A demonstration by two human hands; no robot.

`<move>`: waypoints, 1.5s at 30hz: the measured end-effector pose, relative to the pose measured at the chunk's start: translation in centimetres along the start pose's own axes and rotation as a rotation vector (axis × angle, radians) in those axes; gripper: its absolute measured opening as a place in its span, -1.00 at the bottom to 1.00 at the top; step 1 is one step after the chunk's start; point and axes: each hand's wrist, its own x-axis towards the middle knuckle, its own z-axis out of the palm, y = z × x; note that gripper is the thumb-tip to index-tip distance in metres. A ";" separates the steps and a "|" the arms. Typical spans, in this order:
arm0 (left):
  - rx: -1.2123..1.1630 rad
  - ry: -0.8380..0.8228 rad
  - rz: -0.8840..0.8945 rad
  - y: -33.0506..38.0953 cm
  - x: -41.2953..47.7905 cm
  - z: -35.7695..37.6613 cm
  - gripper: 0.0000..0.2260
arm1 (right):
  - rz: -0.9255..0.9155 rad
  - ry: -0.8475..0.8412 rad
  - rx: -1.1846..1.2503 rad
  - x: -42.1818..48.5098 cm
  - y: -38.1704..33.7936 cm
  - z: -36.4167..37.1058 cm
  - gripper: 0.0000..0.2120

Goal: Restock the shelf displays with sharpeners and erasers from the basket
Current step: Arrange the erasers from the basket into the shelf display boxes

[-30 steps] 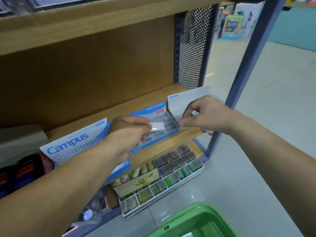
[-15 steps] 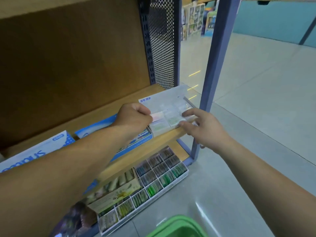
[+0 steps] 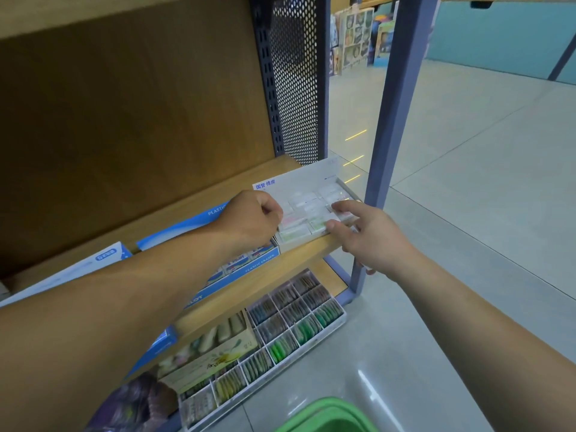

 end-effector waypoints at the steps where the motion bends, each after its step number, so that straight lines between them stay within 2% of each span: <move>1: 0.029 -0.018 0.029 0.1 0.0 0.0 -0.89 | 0.005 -0.003 -0.006 0.0 0.0 0.0 -0.65; 5: 0.243 -0.101 0.117 0.9 -0.1 0.0 -0.83 | 0.006 0.000 0.018 0.1 0.1 -0.1 -0.63; 7: 0.320 -0.069 0.144 1.6 0.3 -0.3 -0.85 | -0.002 0.010 0.065 -0.1 0.2 -0.1 -0.61; 10: 0.224 -0.021 0.156 2.7 1.3 -0.1 -0.82 | -0.004 0.046 0.126 -0.4 0.1 -0.3 -0.59; 13: 0.157 -0.030 0.132 3.5 2.2 1.5 -0.75 | 0.036 0.071 0.205 -0.6 0.0 -0.8 -0.66; 18: 0.202 -0.117 0.109 3.9 2.4 2.2 -0.93 | 0.087 0.059 0.375 -1.2 0.0 -1.5 -0.75; 20: -0.012 -0.147 0.037 4.3 1.8 1.7 -0.88 | 0.080 0.045 0.392 -1.4 -0.2 -1.7 -0.82; 22: -0.428 -0.206 -0.072 4.5 1.0 0.8 -0.76 | 0.073 0.007 0.464 -1.7 -0.9 -1.7 -0.87; 24: -0.707 -0.264 -0.104 4.4 0.1 0.1 -0.65 | 0.081 -0.038 0.521 -1.9 -1.9 -1.5 -0.82; 28: -0.975 -0.301 -0.055 3.3 -1.3 -0.6 -0.48 | 0.104 -0.198 0.592 -2.4 -4.3 -0.2 -0.74; 32: -1.093 -0.284 -0.004 2.7 -2.2 -1.0 -0.48 | 0.133 -0.360 0.604 -2.9 -5.7 1.5 -0.62; 36: -0.973 -0.280 0.031 1.1 -2.9 -1.7 -0.48 | 0.136 -0.392 0.729 -2.9 -6.7 2.8 -0.84; 40: -0.886 -0.256 0.036 -0.2 -4.0 -3.0 -0.53 | 0.103 -0.420 0.734 -3.2 -8.2 3.8 -0.85; 42: -0.856 -0.225 0.011 -0.8 -4.4 -3.8 -0.58 | 0.104 -0.406 0.695 -3.3 -9.0 4.3 -0.90; 45: -0.571 -0.159 0.029 -1.8 -5.3 -5.2 -0.73 | 0.059 -0.366 0.532 -3.1 -10.0 4.8 -0.92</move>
